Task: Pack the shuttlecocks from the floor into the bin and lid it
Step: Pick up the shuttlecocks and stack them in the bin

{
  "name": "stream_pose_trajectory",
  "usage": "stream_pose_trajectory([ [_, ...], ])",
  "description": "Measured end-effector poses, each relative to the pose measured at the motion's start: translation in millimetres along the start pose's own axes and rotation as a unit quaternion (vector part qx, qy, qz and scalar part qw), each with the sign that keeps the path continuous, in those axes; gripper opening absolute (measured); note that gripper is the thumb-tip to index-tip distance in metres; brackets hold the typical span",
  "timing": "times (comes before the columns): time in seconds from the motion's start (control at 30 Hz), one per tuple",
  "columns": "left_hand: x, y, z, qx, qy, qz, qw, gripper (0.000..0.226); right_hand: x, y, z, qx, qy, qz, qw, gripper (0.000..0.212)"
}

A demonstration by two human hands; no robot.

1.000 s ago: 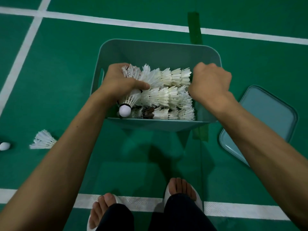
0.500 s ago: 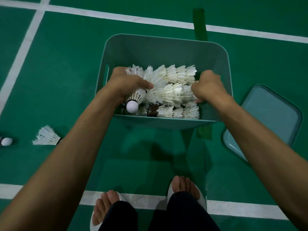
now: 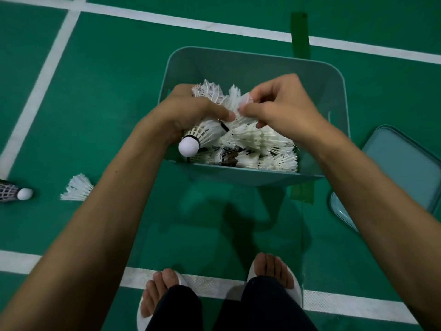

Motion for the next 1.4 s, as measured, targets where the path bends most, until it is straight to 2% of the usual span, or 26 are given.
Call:
stream_pose_trajectory([
  [0.07,1,1,-5,-0.012,-0.042,0.002,0.999,0.046,-9,-3,1,0.0,-0.008,0.055,0.998,0.019],
  [0.13,0,2,-12,-0.04,-0.103,0.011,0.994,0.059,-20,-9,10,0.041,-0.02,0.124,0.991,0.025],
  [0.27,-11,0,-13,-0.049,-0.188,0.054,0.979,0.056,-29,-17,41,0.115,0.027,0.203,0.972,0.011],
  [0.33,-14,2,-12,-0.044,-0.21,0.067,0.974,0.051,-29,-13,56,0.141,0.02,0.209,0.967,0.002],
  [0.47,-13,9,-8,-0.027,-0.213,0.083,0.973,0.03,-25,-3,80,0.182,0.022,0.235,0.955,0.007],
  [0.57,-11,14,-8,-0.023,-0.218,0.084,0.972,0.028,-22,1,96,0.208,0.046,0.252,0.944,0.004],
  [0.7,-10,20,-11,-0.022,-0.221,0.085,0.971,0.028,-25,8,111,0.235,-0.012,0.226,0.945,0.015],
  [0.8,-8,23,-11,-0.023,-0.213,0.085,0.973,0.028,-27,11,116,0.258,-0.013,0.226,0.939,0.008],
  [0.97,-7,25,-9,-0.014,-0.207,0.085,0.974,0.032,-19,6,119,0.326,-0.059,0.217,0.918,0.027],
  [1.1,-6,20,-11,-0.012,-0.184,0.095,0.978,0.028,-19,6,116,0.323,-0.034,0.198,0.925,0.014],
  [1.17,-6,17,-12,0.003,-0.172,0.101,0.98,0.028,-24,9,107,0.295,-0.024,0.193,0.935,0.022],
  [1.3,-6,10,-10,0.046,-0.174,0.093,0.979,0.027,-21,9,67,0.252,-0.015,0.187,0.949,0.014],
  [1.4,-6,2,-5,0.105,-0.141,0.062,0.983,0.023,-10,13,24,0.153,-0.007,0.143,0.978,0.01],
])
Point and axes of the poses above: each hand's wrist, its own y-axis towards the middle knuckle, its own z-axis out of the palm, x = y × z, the point moved 5 cm from there along y, towards the middle knuckle, and after that the axes turned 11 degrees about -z, right-handed, at the moved point
